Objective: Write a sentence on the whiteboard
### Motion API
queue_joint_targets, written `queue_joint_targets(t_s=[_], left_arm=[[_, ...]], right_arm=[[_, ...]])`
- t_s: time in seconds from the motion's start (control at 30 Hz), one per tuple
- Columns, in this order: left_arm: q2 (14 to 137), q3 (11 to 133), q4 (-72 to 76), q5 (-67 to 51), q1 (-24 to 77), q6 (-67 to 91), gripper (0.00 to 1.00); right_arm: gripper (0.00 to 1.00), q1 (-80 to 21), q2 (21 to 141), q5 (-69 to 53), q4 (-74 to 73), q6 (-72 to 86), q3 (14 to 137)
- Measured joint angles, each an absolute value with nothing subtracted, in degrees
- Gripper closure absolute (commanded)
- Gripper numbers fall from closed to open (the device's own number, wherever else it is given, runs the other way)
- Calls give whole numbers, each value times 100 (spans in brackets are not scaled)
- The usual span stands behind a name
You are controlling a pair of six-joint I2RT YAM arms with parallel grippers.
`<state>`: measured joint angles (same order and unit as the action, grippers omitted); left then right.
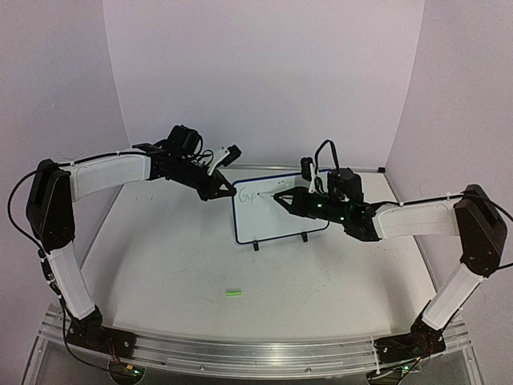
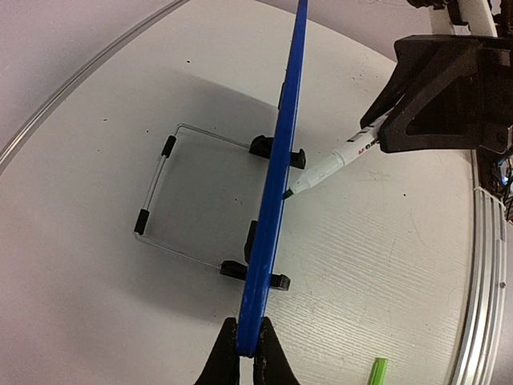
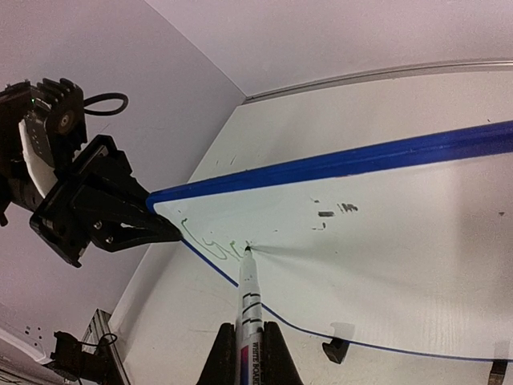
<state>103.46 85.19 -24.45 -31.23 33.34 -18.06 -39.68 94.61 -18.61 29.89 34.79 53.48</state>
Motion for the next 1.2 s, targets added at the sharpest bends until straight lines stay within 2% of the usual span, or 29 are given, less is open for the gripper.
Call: queue_joint_targets(t_s=[1.2], left_arm=[[10346, 8519, -2445, -3114, 3336, -1806, 100]], right_arm=[[100, -3988, 9279, -1550, 2468, 3392, 5359]])
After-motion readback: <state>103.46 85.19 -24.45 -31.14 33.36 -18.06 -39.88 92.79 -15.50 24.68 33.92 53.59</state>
